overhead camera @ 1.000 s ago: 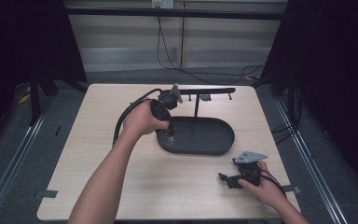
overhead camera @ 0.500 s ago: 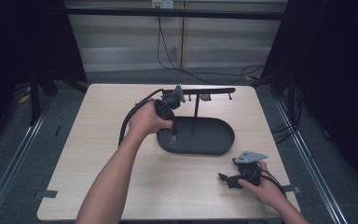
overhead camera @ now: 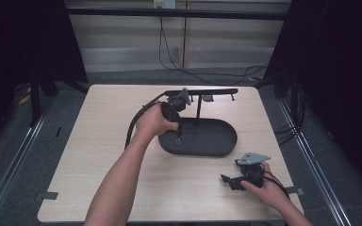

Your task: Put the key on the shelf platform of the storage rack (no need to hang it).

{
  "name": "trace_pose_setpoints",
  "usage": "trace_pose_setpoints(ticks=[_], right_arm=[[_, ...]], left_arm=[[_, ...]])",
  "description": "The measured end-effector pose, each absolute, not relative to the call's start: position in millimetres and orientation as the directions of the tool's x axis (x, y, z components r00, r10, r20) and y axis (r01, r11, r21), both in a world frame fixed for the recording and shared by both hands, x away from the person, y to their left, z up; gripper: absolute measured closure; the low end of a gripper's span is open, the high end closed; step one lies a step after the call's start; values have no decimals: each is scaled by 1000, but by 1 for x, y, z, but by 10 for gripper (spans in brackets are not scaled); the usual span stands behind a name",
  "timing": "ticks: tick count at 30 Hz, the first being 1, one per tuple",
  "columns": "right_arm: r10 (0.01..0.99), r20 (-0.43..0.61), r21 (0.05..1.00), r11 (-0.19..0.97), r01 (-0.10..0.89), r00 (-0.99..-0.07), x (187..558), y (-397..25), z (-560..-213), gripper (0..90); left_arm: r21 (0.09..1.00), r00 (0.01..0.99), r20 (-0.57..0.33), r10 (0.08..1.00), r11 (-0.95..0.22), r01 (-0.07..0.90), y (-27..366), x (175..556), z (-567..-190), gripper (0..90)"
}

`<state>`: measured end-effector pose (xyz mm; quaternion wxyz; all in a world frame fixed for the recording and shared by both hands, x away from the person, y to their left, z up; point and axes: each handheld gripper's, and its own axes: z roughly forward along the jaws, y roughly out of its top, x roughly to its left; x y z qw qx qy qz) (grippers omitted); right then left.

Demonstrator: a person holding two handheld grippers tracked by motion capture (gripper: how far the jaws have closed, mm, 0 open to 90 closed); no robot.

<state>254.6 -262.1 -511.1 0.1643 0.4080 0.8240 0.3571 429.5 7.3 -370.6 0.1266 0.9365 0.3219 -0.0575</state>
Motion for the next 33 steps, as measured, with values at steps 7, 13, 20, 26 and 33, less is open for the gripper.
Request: trace_pose_setpoints(ticks=[7,13,20,26,33], right_arm=[[790,20,723,412,555,-613,255,-262,-511,142],[790,20,723,412,555,-613,255,-262,-511,142],[790,20,723,412,555,-613,255,-262,-511,142],[790,21,723,412,555,-613,255,-262,-511,142],[790,21,723,412,555,-613,255,-262,-511,142]], left_arm=[[193,778,-185,601,-754,628,5,433,-376,676],[199,772,-187,608,-746,636,5,436,-383,675],[201,762,-182,621,-736,647,4,439,-391,675],[208,760,-181,624,-731,650,4,439,-395,675],[225,759,-169,629,-725,651,4,439,-400,675]])
